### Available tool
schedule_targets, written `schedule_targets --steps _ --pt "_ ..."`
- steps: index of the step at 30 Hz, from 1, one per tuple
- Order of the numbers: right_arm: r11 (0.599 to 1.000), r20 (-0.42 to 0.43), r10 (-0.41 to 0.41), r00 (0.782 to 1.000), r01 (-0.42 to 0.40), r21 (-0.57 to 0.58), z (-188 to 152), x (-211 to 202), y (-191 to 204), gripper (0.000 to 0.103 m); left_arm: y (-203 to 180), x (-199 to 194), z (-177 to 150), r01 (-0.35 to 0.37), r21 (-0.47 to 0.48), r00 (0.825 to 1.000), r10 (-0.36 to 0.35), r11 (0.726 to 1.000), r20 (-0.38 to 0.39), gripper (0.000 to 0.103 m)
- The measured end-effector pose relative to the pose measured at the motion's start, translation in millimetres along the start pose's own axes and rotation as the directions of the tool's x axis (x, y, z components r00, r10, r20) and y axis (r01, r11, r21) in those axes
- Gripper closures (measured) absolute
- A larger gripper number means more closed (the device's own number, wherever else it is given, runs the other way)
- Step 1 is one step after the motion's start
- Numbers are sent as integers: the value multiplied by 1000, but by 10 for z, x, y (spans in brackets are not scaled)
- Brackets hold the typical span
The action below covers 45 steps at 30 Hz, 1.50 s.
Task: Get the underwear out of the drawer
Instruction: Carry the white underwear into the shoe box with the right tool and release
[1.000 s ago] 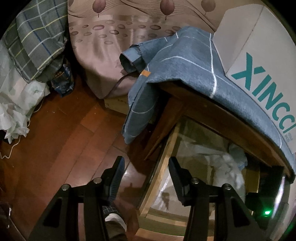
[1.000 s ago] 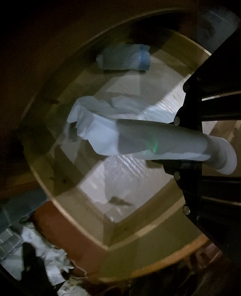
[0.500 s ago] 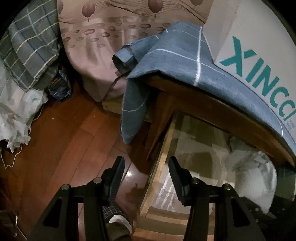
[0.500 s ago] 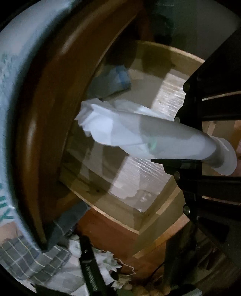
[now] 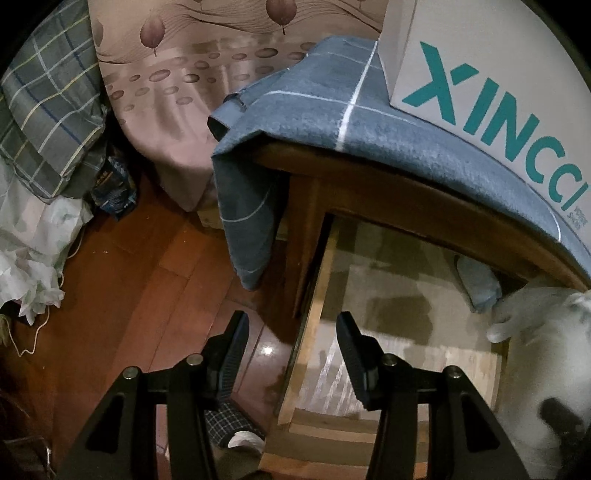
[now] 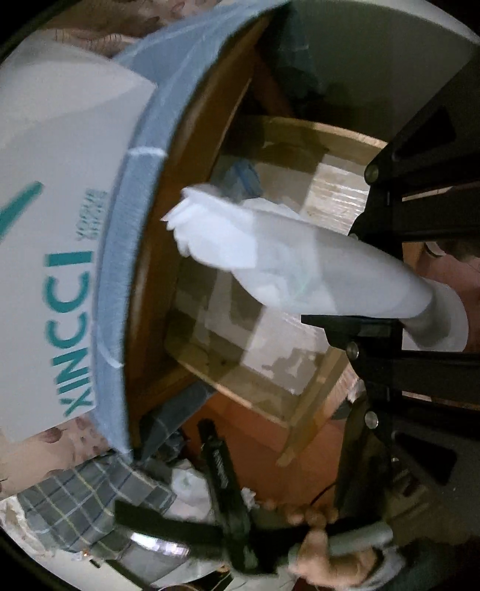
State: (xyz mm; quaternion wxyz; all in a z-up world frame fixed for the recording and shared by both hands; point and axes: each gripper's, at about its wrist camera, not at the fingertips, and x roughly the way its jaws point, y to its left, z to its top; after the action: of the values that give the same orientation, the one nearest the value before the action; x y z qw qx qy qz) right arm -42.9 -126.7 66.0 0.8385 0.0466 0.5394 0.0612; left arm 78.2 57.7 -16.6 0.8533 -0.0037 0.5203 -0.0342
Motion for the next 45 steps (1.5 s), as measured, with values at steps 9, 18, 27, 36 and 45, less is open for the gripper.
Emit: schedule_targets --steps 9,18,27,36,45 --pt "999 85 -19 996 21 -30 85 -555 150 89 -44 -16 -10 1 22 1000 -1 1000 4 53" --pt "997 182 -51 982 62 -54 289 -1097 239 89 -91 -26 -10 -9 46 1000 8 999 12 53" --pt "990 331 -96 939 126 -69 875 -1764 204 89 -153 -60 -23 -13 82 1000 11 997 28 53" --pt "979 397 -155 905 194 -60 1614 -1945 102 89 -193 -73 -33 -10 103 999 6 995 32 53" --pt "972 406 -191 894 229 -47 2195 -1816 29 89 -192 -60 -25 -1 106 1000 -1 994 24 53"
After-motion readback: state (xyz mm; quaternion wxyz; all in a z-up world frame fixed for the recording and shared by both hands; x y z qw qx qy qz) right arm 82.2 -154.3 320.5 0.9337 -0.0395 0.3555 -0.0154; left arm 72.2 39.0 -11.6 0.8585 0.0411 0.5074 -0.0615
